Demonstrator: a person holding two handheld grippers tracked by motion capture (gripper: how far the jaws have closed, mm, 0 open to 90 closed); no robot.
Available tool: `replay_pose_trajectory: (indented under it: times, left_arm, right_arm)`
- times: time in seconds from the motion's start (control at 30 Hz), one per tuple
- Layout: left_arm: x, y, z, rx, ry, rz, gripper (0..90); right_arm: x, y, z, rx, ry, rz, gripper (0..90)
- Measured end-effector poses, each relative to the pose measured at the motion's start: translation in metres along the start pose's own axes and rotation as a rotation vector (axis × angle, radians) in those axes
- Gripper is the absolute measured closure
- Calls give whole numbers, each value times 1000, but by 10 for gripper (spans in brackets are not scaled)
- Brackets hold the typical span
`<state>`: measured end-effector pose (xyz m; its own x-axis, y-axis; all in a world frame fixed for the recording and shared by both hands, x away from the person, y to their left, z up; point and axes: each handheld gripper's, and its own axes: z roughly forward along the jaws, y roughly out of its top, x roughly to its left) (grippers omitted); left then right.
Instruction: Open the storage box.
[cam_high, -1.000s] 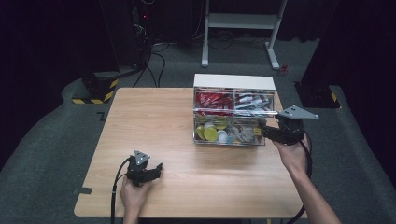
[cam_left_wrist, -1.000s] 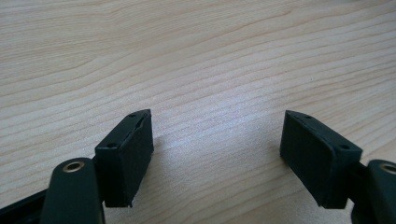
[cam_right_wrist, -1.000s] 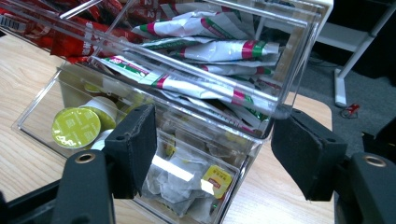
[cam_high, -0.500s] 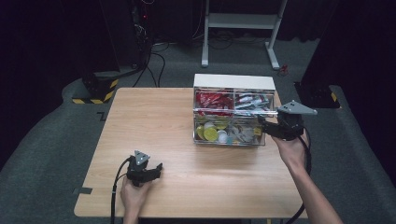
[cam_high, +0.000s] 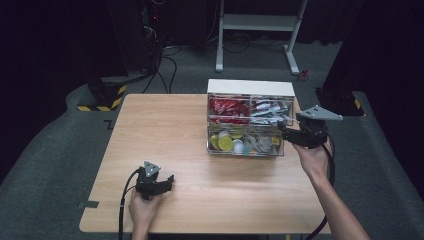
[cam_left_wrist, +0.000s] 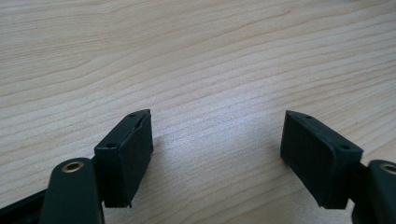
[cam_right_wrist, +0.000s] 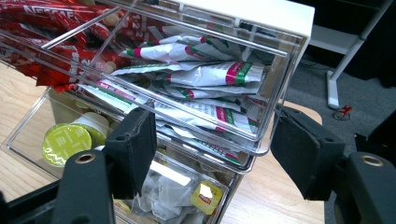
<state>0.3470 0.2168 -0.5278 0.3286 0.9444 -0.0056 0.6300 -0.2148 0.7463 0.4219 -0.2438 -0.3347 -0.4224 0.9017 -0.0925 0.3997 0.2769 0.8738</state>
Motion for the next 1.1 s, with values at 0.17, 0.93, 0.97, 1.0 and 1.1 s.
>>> replay_pose_trajectory:
  times: [0.17,0.93,0.97,1.0,1.1]
  left_arm:
    - [0,0,0,1,0,1,257]
    - [0,0,0,0,0,1,256]
    - [0,0,0,0,0,1,256]
    - [0,0,0,0,0,0,256]
    - [0,0,0,1,-1,1,256]
  right_arm:
    - [-3,5,-4,-9,8,13,333]
    - [-2,24,-10,-30,-37,-17,353]
    - [-2,24,-10,-30,-37,-17,353]
    - [-1,26,-12,-35,-48,-26,359]
    - [0,29,-12,-39,-57,-37,363]
